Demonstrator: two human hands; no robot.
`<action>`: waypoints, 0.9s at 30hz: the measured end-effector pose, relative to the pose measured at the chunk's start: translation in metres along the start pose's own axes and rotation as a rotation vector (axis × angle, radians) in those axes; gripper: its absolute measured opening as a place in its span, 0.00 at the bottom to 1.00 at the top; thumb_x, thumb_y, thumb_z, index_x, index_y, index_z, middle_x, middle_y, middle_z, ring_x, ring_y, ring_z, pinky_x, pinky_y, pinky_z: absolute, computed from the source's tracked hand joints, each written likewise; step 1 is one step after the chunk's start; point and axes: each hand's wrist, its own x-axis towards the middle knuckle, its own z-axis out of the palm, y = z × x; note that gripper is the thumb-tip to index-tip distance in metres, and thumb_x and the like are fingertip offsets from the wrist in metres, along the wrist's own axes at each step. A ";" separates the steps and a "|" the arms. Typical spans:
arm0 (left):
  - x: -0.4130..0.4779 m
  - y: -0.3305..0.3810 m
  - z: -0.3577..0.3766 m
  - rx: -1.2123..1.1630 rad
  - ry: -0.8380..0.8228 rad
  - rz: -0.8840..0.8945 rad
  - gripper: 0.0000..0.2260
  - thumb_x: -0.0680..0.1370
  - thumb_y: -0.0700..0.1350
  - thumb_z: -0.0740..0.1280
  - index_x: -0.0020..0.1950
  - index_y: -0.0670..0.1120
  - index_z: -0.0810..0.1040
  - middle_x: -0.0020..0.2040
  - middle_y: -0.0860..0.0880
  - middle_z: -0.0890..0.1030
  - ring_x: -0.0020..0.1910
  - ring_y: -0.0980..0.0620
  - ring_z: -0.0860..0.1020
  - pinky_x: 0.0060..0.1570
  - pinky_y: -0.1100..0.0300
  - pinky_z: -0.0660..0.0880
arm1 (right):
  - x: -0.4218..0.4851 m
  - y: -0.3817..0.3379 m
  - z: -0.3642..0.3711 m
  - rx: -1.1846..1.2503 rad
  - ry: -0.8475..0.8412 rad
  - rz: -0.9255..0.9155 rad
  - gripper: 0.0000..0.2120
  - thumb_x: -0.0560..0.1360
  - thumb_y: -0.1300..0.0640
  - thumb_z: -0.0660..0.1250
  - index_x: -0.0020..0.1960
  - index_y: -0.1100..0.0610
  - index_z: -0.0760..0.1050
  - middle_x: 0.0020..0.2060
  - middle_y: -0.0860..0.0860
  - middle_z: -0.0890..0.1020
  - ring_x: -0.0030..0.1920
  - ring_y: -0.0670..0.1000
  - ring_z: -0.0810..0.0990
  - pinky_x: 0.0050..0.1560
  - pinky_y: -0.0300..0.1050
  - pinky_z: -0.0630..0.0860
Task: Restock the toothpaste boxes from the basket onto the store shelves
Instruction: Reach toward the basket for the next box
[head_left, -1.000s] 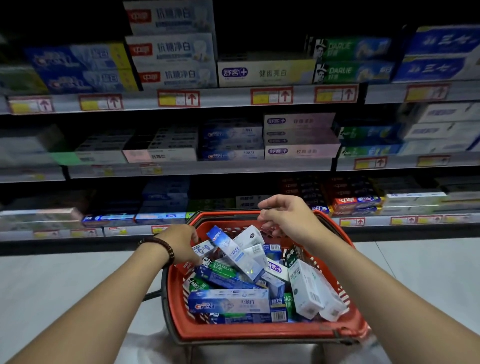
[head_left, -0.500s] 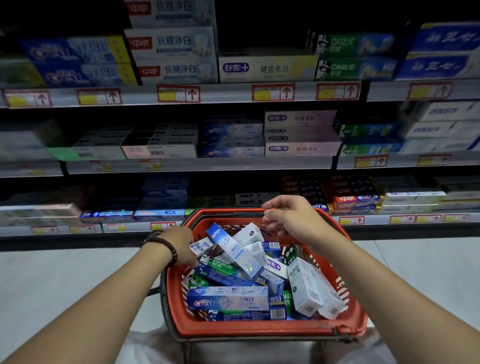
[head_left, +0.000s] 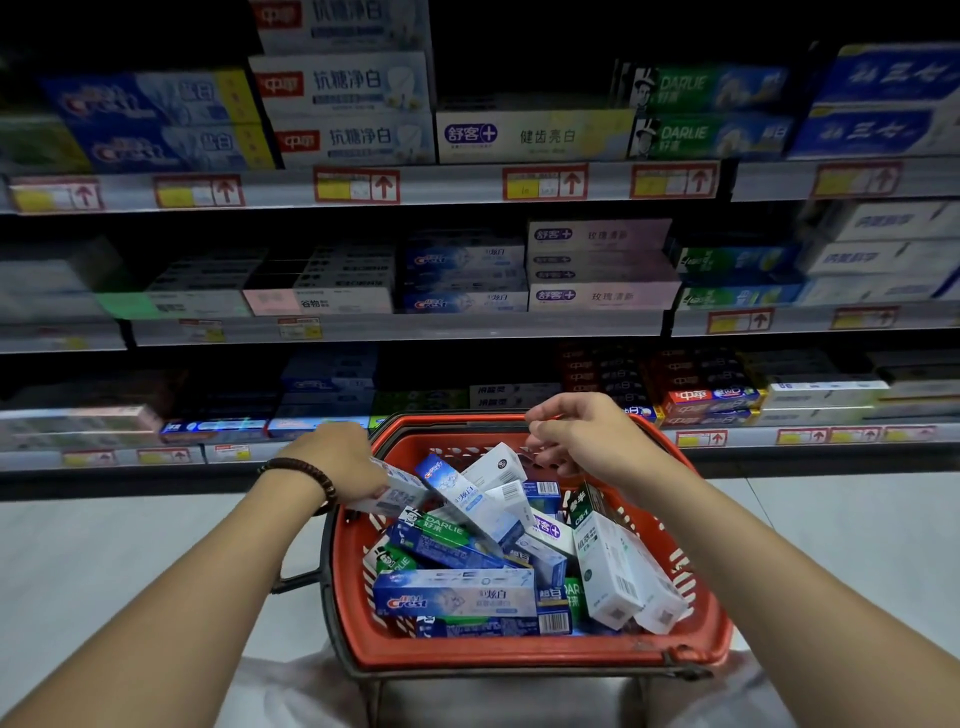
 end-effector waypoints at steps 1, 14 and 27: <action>-0.002 -0.002 -0.004 -0.041 0.025 -0.013 0.11 0.69 0.53 0.71 0.44 0.47 0.84 0.42 0.48 0.83 0.42 0.50 0.81 0.41 0.57 0.82 | 0.000 0.000 0.000 0.001 -0.002 0.002 0.05 0.82 0.59 0.70 0.56 0.54 0.83 0.46 0.54 0.89 0.42 0.51 0.86 0.43 0.48 0.81; -0.006 -0.018 -0.019 -0.550 0.242 -0.004 0.12 0.82 0.57 0.66 0.50 0.49 0.82 0.45 0.52 0.86 0.45 0.51 0.84 0.48 0.52 0.82 | -0.001 -0.001 0.005 -0.004 -0.029 0.013 0.05 0.82 0.59 0.70 0.56 0.57 0.83 0.47 0.56 0.89 0.40 0.50 0.85 0.40 0.45 0.81; -0.016 0.004 -0.025 -1.183 0.019 0.127 0.15 0.86 0.54 0.62 0.58 0.44 0.82 0.54 0.38 0.86 0.52 0.42 0.85 0.50 0.49 0.83 | 0.011 0.012 0.006 -0.103 -0.016 0.102 0.08 0.80 0.55 0.72 0.58 0.54 0.79 0.49 0.57 0.87 0.39 0.50 0.86 0.40 0.51 0.82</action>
